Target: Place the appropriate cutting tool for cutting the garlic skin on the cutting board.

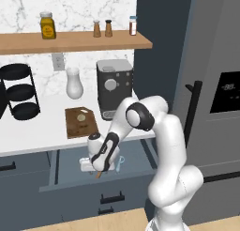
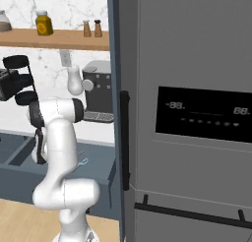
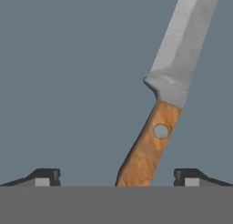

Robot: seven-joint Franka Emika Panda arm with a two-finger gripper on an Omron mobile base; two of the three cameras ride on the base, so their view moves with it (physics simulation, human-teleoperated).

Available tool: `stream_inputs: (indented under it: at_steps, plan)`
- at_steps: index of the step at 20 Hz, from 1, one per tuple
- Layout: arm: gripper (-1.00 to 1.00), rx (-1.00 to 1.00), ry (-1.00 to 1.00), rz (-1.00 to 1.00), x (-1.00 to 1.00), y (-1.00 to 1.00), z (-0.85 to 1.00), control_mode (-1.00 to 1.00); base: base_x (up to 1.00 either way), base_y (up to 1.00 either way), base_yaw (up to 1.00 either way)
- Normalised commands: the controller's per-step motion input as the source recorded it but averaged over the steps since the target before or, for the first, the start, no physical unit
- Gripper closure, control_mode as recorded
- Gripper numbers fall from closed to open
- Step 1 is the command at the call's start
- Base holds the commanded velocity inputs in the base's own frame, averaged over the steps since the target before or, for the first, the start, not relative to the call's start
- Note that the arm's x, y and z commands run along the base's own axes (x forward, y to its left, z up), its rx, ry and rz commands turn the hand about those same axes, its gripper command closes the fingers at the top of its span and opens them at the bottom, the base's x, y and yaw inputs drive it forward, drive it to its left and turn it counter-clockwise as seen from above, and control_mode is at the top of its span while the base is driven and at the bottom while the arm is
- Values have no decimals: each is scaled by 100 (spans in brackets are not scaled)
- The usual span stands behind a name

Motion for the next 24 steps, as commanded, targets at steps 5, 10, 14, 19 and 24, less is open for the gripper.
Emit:
stream_inputs:
  at_steps: [5, 10, 14, 19, 24]
  plan:
    - [-100, 0, 0, 0, 6, 0, -17, -100, 0, 0, 0]
    - [100, 0, 0, 0, -7, 0, -21, -100, 0, 0, 0]
    - [100, -3, 1, 0, -51, 0, -52, -100, 0, 0, 0]
    - [100, -4, 0, 0, -52, 0, -50, -100, 0, 0, 0]
    - [100, -2, 0, 0, -33, -3, -19, -100, 0, 0, 0]
